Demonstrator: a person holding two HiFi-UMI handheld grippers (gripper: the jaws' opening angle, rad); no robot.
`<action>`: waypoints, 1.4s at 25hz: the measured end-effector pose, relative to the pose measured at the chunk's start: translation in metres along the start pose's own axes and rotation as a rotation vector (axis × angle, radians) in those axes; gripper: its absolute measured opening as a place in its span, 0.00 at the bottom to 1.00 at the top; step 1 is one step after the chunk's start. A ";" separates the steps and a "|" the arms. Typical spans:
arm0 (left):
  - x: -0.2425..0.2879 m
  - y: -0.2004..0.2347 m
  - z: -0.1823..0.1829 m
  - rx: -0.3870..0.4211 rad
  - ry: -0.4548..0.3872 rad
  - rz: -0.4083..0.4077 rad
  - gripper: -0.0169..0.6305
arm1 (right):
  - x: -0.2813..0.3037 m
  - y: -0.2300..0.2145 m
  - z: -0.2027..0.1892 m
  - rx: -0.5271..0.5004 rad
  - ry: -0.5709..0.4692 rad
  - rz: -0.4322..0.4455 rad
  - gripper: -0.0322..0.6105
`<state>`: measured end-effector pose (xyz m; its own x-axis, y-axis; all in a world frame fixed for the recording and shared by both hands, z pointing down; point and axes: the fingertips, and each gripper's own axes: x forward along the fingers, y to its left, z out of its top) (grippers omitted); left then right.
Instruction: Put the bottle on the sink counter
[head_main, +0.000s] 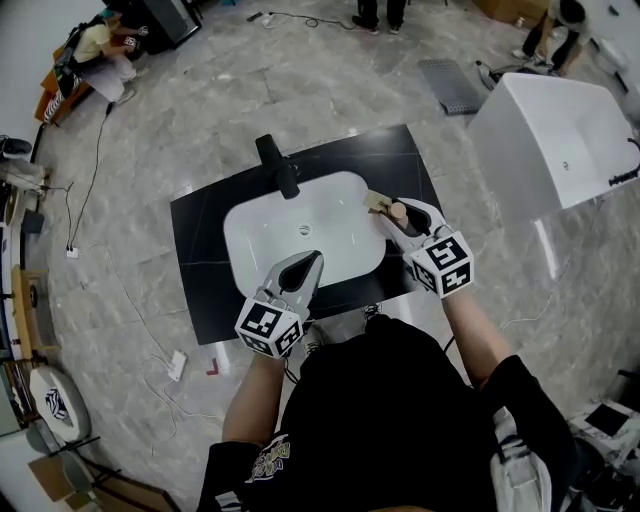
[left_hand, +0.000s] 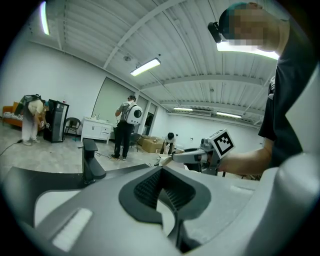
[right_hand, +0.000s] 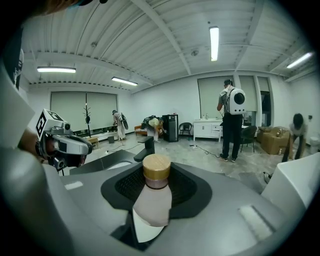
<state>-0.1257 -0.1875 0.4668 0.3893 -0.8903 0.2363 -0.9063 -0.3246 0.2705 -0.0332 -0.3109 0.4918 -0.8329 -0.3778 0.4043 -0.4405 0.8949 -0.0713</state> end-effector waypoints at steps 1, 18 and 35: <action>0.005 0.001 -0.001 -0.008 -0.004 0.006 0.03 | 0.004 -0.006 -0.001 -0.004 0.006 0.003 0.31; 0.083 0.003 -0.017 -0.096 0.010 0.012 0.03 | 0.067 -0.087 -0.041 -0.042 0.063 0.059 0.31; 0.111 0.007 -0.031 -0.123 0.052 -0.002 0.03 | 0.127 -0.149 -0.066 0.009 0.091 0.016 0.31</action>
<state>-0.0837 -0.2782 0.5240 0.4017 -0.8711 0.2826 -0.8798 -0.2814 0.3830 -0.0516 -0.4763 0.6141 -0.8061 -0.3402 0.4842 -0.4308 0.8983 -0.0862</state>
